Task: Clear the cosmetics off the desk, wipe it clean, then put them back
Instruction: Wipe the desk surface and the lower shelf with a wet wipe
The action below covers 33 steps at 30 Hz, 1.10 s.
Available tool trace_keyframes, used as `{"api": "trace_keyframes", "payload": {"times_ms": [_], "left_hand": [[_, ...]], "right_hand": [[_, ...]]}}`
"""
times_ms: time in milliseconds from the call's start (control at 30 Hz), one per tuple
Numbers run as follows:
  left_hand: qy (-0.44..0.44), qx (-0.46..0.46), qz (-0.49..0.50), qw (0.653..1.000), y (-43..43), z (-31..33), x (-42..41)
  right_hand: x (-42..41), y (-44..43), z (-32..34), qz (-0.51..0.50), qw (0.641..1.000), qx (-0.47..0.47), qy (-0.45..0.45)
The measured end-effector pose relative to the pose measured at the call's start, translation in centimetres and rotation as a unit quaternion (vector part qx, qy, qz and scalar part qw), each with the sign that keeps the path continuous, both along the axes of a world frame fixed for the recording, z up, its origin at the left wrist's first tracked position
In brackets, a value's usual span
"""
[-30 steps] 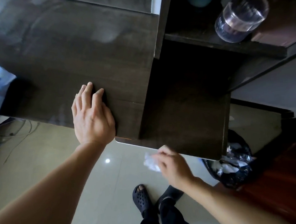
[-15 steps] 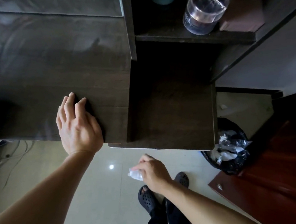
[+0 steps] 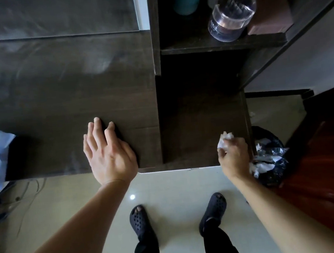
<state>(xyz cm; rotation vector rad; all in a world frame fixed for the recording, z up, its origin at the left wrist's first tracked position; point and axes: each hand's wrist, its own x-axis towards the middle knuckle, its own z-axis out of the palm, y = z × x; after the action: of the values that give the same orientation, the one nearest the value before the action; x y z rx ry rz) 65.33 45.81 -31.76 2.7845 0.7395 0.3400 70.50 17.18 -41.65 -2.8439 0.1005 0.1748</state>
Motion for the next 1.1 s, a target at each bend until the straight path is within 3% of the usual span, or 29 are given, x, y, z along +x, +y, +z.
{"api": "trace_keyframes", "payload": {"times_ms": [167, 333, 433, 600, 667, 733, 800, 1000, 1100], "left_hand": [[0.024, -0.006, -0.048, 0.999, 0.7, 0.2, -0.1], [0.022, 0.02, -0.287, 0.957, 7.9, 0.7, -1.9], [0.026, 0.016, -0.322, 0.946, 10.3, 0.9, -2.5], [0.037, 0.02, -0.323, 0.945, 10.2, 0.7, -2.6], [0.039, 0.019, -0.324, 0.945, 10.4, 0.7, -2.6], [0.042, 0.017, -0.324, 0.945, 10.5, 0.6, -2.8], [0.041, 0.013, -0.326, 0.944, 10.4, 0.7, -2.7], [0.039, 0.011, -0.325, 0.945, 10.3, 0.7, -2.7], [0.046, 0.002, -0.309, 0.95, 9.7, 1.0, -2.7]], "right_hand": [[-6.7, 9.0, 0.4, -0.059, 0.987, 0.148, -0.031], [-10.9, 17.6, -0.1, -0.179, 0.956, 0.232, 0.01], [-11.8, 21.6, -0.4, -0.287, 0.916, 0.28, 0.015], [-13.0, 25.4, -0.6, -0.255, 0.923, 0.288, 0.006], [-13.4, 26.1, -0.2, -0.189, 0.936, 0.291, 0.062], [-13.8, 25.8, 0.4, -0.083, 0.938, 0.309, 0.131], [-13.4, 23.8, 0.8, -0.072, 0.939, 0.317, 0.115], [-8.2, 11.4, 0.5, -0.198, 0.956, 0.215, 0.007], [-4.9, 4.5, 1.0, -0.329, 0.934, 0.136, -0.016]]}}
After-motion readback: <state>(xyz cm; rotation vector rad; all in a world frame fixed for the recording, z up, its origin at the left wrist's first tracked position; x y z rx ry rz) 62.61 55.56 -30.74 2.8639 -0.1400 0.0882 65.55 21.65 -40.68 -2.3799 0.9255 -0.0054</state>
